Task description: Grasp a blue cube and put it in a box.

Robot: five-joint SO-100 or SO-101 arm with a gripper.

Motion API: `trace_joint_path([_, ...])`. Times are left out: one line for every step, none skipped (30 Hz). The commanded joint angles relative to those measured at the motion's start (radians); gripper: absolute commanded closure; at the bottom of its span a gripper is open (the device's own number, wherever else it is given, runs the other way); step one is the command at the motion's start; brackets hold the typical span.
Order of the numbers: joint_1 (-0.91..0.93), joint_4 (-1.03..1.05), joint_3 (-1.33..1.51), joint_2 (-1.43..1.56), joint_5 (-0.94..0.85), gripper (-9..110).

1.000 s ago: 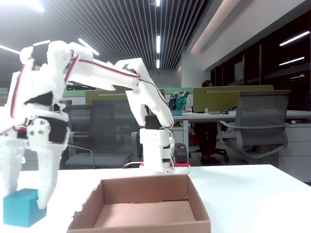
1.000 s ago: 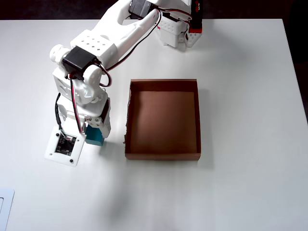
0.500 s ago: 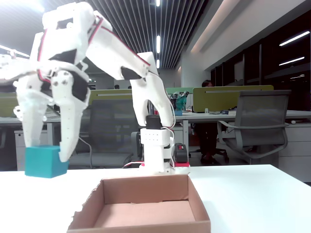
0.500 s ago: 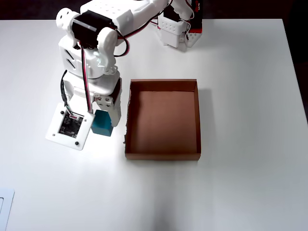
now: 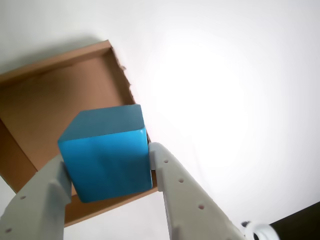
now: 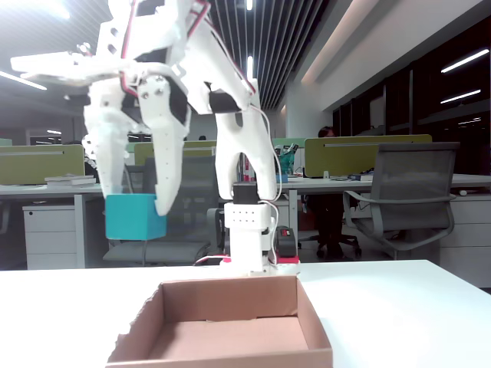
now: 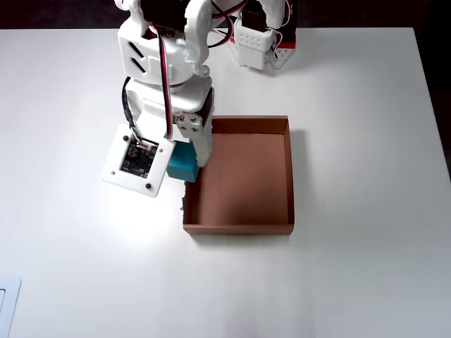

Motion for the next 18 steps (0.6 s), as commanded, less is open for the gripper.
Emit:
trace_joint_path([-0.034, 0.009, 0.035, 0.109, 0.026, 88])
trace_joint_path([-0.044, 0.009, 0.057, 0.124, 0.034, 88])
trace_joint_path([-0.055, 0.008, 0.081, 0.141, 0.041, 88])
trace_joint_path([-0.067, 0.006, 0.109, 0.161, 0.051, 88])
trace_joint_path([-0.078, 0.006, 0.132, 0.176, 0.058, 88])
trace_joint_path([-0.089, 0.003, 0.158, 0.193, 0.066, 88])
trace_joint_path([-0.100, 0.000, 0.184, 0.209, 0.074, 88])
trace_joint_path([-0.110, -0.002, 0.207, 0.222, 0.081, 88])
trace_joint_path([-0.120, -0.006, 0.232, 0.236, 0.091, 88])
trace_joint_path([-0.130, -0.011, 0.255, 0.250, 0.097, 88])
trace_joint_path([-0.153, -0.031, 0.308, 0.272, 0.117, 88])
trace_joint_path([-0.161, -0.038, 0.328, 0.278, 0.124, 88])
trace_joint_path([-0.170, -0.044, 0.347, 0.281, 0.129, 88])
trace_joint_path([-0.179, -0.052, 0.371, 0.285, 0.137, 88])
trace_joint_path([-0.186, -0.067, 0.394, 0.288, 0.146, 88])
trace_joint_path([-0.192, -0.083, 0.414, 0.290, 0.152, 88])
trace_joint_path([-0.196, -0.101, 0.437, 0.295, 0.156, 88])
trace_joint_path([-0.201, -0.121, 0.463, 0.301, 0.158, 88])
